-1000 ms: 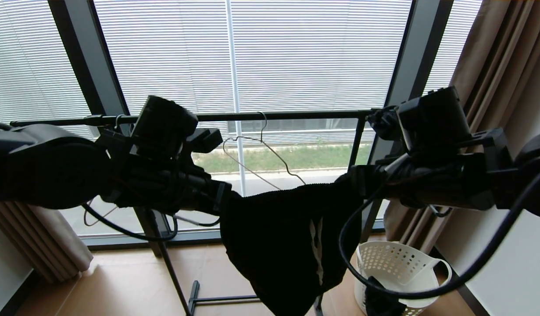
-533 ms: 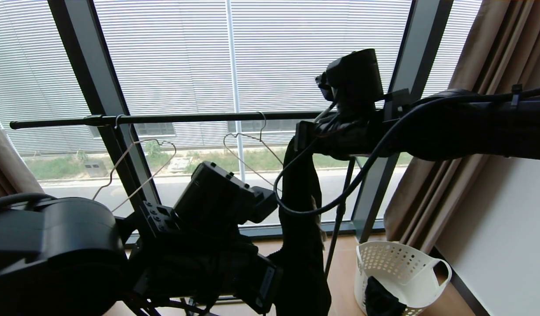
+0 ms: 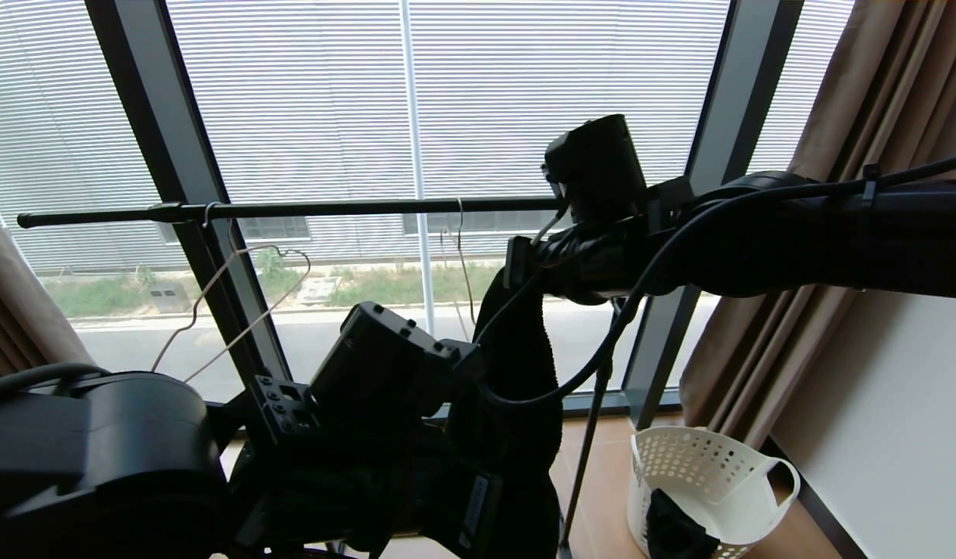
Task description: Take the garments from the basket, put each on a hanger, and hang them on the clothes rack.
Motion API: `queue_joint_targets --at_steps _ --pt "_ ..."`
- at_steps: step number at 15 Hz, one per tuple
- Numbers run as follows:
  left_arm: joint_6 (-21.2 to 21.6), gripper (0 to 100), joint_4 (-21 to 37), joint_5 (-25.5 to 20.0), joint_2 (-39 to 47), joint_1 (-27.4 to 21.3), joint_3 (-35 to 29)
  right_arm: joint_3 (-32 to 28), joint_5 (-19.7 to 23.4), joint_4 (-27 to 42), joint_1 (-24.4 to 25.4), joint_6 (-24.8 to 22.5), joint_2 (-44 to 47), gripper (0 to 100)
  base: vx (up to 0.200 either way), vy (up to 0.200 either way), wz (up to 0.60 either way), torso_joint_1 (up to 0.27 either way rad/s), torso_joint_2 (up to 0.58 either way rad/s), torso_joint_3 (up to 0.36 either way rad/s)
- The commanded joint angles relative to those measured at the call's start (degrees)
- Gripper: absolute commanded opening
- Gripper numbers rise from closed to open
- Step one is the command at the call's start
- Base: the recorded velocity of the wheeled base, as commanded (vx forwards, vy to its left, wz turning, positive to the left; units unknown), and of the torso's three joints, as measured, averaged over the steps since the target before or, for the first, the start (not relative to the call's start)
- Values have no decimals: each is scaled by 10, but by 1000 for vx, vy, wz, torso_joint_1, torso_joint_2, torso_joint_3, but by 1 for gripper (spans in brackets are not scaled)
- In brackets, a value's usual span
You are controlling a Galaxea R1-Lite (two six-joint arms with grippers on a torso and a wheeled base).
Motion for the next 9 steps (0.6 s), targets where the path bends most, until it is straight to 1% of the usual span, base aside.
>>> queue_joint_targets --at_steps 1,2,3,4,5,7,9 --pt "2 0 -1 -1 -49 36 39 50 15 -3 -27 0 -54 0 0 0 0 0 0 0" --pt "4 0 -1 -1 -59 51 44 72 19 -2 -34 0 -72 0 0 0 0 0 0 0" --pt "4 0 -1 -1 -65 73 46 110 18 -2 -43 -3 -104 0 0 0 0 0 0 0" --pt "5 0 -1 -1 -65 84 46 129 18 -2 -46 -4 -116 0 0 0 0 0 0 0" --pt "11 0 -3 -1 -62 113 41 180 16 -2 -53 -9 -155 0 0 0 0 0 0 0" --pt "26 0 -30 -1 -34 147 26 260 13 -3 -57 -31 -210 0 0 0 0 0 0 0" --pt "39 0 -40 -1 -1 163 -8 316 10 -3 -56 -38 -242 0 0 0 0 0 0 0"
